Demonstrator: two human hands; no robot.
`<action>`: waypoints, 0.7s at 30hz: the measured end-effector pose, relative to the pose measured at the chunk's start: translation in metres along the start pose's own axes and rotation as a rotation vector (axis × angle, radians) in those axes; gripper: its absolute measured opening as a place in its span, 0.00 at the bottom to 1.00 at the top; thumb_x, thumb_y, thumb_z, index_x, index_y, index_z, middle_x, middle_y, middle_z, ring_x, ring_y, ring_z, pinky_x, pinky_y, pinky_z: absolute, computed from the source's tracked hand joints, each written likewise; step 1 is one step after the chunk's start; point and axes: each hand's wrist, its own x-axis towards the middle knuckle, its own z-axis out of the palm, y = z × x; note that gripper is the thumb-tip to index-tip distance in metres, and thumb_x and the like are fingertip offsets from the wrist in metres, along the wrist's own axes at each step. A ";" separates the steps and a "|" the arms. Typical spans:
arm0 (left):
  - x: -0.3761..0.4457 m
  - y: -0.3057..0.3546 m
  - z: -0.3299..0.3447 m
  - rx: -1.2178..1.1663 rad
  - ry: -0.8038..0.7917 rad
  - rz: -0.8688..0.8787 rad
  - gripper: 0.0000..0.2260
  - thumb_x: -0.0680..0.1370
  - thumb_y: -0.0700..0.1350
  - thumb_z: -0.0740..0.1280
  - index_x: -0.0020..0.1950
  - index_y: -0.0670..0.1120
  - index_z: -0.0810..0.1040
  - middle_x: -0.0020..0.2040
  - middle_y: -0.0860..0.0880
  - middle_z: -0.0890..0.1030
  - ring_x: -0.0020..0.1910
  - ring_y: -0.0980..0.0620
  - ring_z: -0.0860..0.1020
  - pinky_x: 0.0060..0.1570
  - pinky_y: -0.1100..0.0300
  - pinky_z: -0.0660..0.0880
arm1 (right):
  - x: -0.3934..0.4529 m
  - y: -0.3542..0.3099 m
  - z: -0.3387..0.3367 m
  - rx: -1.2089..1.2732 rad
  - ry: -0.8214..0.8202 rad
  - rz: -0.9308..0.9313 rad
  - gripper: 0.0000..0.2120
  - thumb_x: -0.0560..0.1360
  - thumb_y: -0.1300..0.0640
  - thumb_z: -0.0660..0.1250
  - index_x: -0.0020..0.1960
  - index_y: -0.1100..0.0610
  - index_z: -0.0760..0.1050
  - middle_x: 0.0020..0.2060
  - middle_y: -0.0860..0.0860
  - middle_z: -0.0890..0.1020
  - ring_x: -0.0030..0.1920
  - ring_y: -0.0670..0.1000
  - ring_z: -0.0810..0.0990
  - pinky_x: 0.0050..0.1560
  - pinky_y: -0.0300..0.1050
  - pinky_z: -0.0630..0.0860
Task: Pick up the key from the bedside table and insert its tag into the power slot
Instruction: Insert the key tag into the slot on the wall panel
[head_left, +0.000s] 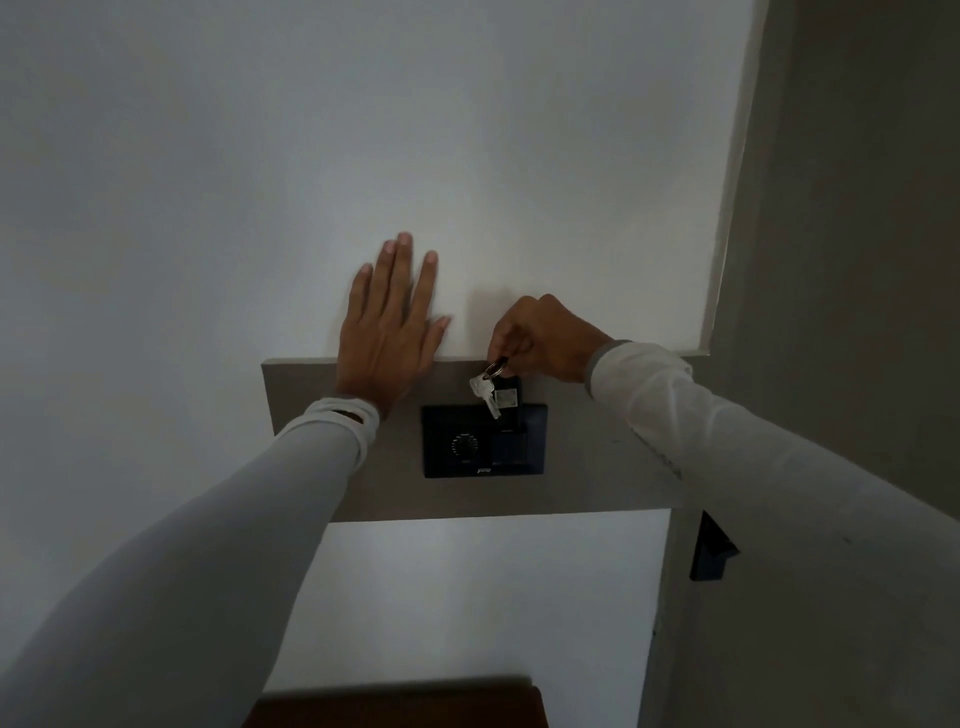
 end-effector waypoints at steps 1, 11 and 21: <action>-0.002 0.000 0.002 -0.001 0.008 -0.002 0.30 0.88 0.57 0.53 0.85 0.41 0.55 0.85 0.34 0.56 0.85 0.36 0.55 0.82 0.38 0.61 | 0.001 0.001 0.001 0.009 0.016 0.002 0.09 0.69 0.76 0.72 0.49 0.70 0.82 0.45 0.68 0.85 0.42 0.58 0.85 0.44 0.44 0.83; -0.017 0.002 0.025 -0.058 0.101 -0.049 0.29 0.87 0.55 0.51 0.86 0.44 0.53 0.86 0.36 0.55 0.86 0.39 0.53 0.84 0.39 0.56 | -0.015 0.015 0.035 -0.255 0.252 -0.178 0.07 0.76 0.64 0.70 0.53 0.64 0.84 0.52 0.60 0.84 0.53 0.61 0.83 0.55 0.56 0.78; -0.018 0.003 0.025 -0.065 0.106 -0.055 0.29 0.87 0.53 0.52 0.86 0.45 0.54 0.86 0.36 0.55 0.86 0.39 0.53 0.84 0.39 0.56 | -0.029 0.019 0.045 -0.332 0.312 -0.181 0.09 0.79 0.61 0.68 0.54 0.64 0.84 0.49 0.63 0.82 0.54 0.63 0.78 0.52 0.59 0.75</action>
